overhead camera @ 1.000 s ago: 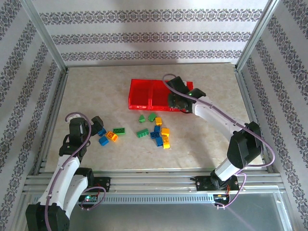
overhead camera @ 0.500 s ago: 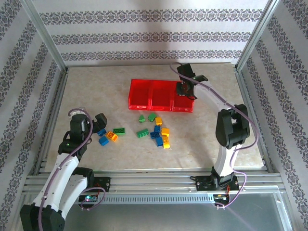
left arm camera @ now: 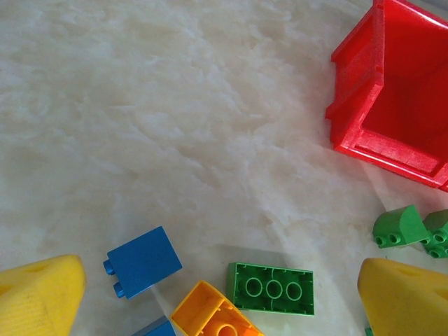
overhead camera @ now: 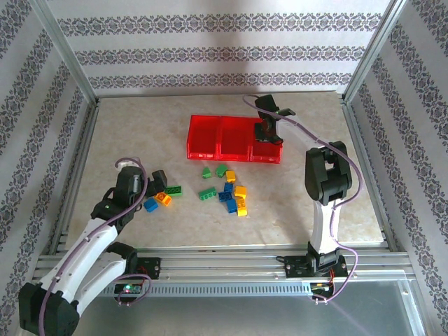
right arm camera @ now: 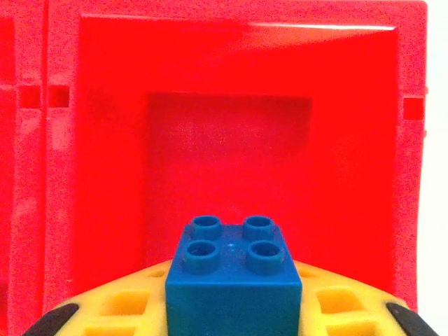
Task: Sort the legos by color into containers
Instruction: Place the lego in the container.
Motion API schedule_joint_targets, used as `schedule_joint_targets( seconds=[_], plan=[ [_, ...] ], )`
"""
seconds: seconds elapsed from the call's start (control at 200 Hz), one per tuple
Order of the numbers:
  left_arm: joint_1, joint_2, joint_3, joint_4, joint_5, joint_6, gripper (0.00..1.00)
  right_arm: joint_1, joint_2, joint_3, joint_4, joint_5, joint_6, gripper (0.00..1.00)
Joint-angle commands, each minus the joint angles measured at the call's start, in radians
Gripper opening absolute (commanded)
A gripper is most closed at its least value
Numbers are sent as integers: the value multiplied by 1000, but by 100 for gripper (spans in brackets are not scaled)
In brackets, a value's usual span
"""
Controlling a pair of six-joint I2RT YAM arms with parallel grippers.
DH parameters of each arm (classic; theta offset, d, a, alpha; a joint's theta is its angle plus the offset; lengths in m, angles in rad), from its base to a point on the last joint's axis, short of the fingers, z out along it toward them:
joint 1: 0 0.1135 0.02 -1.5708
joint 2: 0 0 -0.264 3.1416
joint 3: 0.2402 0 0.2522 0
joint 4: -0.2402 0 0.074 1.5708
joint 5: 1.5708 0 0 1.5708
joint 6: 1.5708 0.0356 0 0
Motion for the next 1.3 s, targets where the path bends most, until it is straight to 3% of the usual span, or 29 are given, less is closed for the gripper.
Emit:
schedule_joint_targets(
  seconds=[0.0,0.27,0.585,0.864,1.084,1.294],
  plan=[
    [-18,0,21,-37,-32,6,100,-3,10,3,-7,13,-22,33],
    [-54,19,46,-60,-66,34,100,-3,7,6,-1,22,-31,44],
    [-111,51,67,-63,-95,55,100,1,-21,-3,4,29,-26,45],
    [-155,72,74,-116,-111,19,100,30,-150,-84,11,52,-1,48],
    [-193,76,69,-124,-125,-18,100,124,-308,-220,-15,79,102,50],
    [-222,81,47,-139,-153,-86,100,296,-451,-364,-54,81,234,53]
  ],
)
